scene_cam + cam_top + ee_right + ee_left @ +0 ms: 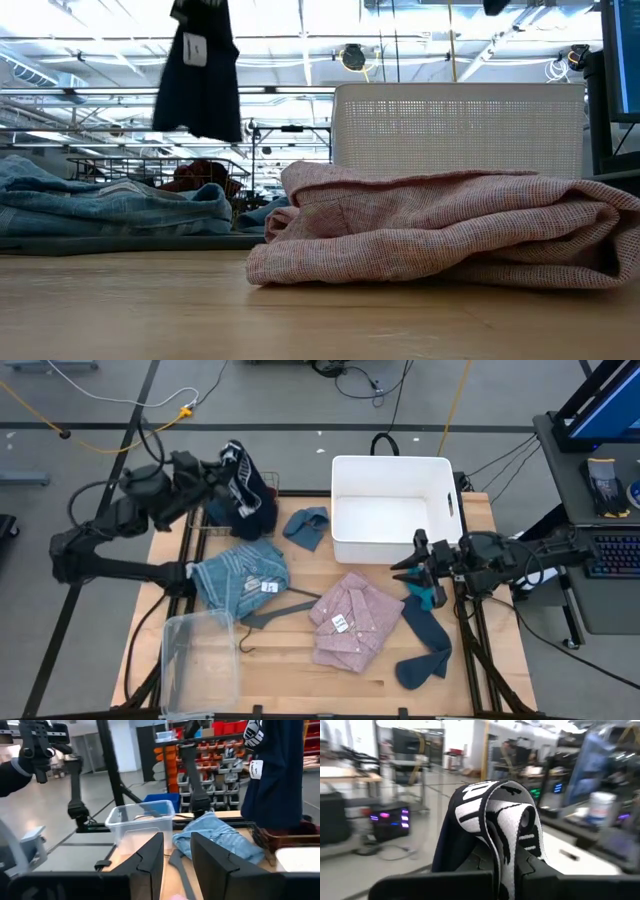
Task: Pick & Place Cloths
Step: Put the dark blue boxers into the black basket
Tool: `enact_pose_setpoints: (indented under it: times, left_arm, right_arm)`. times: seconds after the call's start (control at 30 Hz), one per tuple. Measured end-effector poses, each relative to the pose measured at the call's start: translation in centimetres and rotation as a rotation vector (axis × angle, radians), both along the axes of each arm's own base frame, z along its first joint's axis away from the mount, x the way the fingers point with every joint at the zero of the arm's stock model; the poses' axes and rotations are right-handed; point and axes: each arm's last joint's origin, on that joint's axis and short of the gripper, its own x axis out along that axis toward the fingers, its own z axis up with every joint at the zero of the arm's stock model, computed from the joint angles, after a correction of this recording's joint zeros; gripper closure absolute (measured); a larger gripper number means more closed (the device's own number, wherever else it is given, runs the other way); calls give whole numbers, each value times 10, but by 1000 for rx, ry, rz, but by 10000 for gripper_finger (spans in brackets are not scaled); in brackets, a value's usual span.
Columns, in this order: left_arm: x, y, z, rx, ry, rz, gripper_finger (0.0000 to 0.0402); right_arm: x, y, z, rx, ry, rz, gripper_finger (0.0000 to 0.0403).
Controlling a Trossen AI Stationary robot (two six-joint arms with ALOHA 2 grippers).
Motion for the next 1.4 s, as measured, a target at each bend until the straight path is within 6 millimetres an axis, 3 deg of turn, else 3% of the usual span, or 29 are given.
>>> enact_pose_setpoints:
  times: [0.3, 0.53, 1.07, 1.4]
  left_arm:
    - [1, 56, -14, 62, 215, 209, 400]
    - [4, 93, -37, -89, 283, 241, 400]
    - [-14, 89, -86, -438, 712, 304, 400]
    - [-13, 119, -108, -505, 877, 385, 400]
  right_arm:
    - [-13, -3, -14, 3, -18, -20, 314]
    - [-17, -4, -11, 8, -41, -49, 314]
    - [-21, -6, -8, -30, -69, -75, 314]
    - [-21, -6, -8, -30, -70, -75, 314]
